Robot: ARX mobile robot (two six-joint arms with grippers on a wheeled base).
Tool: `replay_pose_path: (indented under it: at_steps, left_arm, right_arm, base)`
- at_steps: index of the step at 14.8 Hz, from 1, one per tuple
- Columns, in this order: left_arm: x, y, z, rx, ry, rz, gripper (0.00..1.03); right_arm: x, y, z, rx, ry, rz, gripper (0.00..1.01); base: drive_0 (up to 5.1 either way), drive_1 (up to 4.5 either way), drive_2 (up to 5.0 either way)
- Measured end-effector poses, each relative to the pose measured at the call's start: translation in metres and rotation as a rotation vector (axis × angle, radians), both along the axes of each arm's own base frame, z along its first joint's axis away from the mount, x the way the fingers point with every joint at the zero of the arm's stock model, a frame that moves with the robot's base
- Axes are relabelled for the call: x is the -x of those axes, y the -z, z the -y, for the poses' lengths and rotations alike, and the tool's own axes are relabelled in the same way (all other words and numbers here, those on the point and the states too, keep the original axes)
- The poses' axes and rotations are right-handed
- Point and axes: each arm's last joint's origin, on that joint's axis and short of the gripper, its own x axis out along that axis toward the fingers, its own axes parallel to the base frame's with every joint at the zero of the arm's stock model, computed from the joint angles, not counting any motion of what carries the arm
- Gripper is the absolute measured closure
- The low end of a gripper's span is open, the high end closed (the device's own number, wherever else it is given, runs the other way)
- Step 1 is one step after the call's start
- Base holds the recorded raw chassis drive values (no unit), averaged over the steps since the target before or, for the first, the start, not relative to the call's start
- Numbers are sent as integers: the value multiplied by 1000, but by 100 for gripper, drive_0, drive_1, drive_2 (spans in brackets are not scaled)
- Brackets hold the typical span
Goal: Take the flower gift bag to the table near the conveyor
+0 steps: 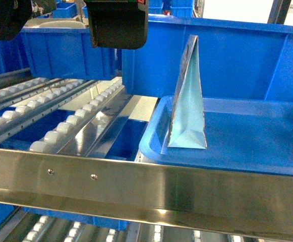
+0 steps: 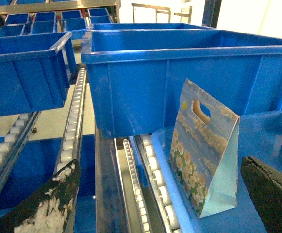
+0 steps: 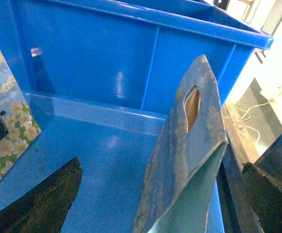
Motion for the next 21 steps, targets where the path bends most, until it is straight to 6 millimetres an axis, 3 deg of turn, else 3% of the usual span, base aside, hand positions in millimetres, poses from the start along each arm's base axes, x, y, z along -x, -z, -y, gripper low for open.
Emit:
replay_pose_path:
  at_steps: [6, 10, 13, 21]
  left_arm:
    - [0, 0, 0, 0, 0, 1, 5]
    - [0, 0, -1, 0, -5, 1, 5]
    - [0, 0, 0, 0, -2, 1, 5]
    - [0, 0, 0, 0, -3, 1, 5]
  right_arm:
    - [-16, -2, 4, 26, -18, -14, 3]
    - [-3, -18, 12, 152, 11, 76, 3]
    - [-4, -14, 12, 172, 5, 57, 3]
    - [-26, -3, 13, 10, -49, -43, 3]
  base:
    - [0, 0, 0]
    - [0, 0, 0]
    - [0, 0, 0]
    - [0, 0, 0]
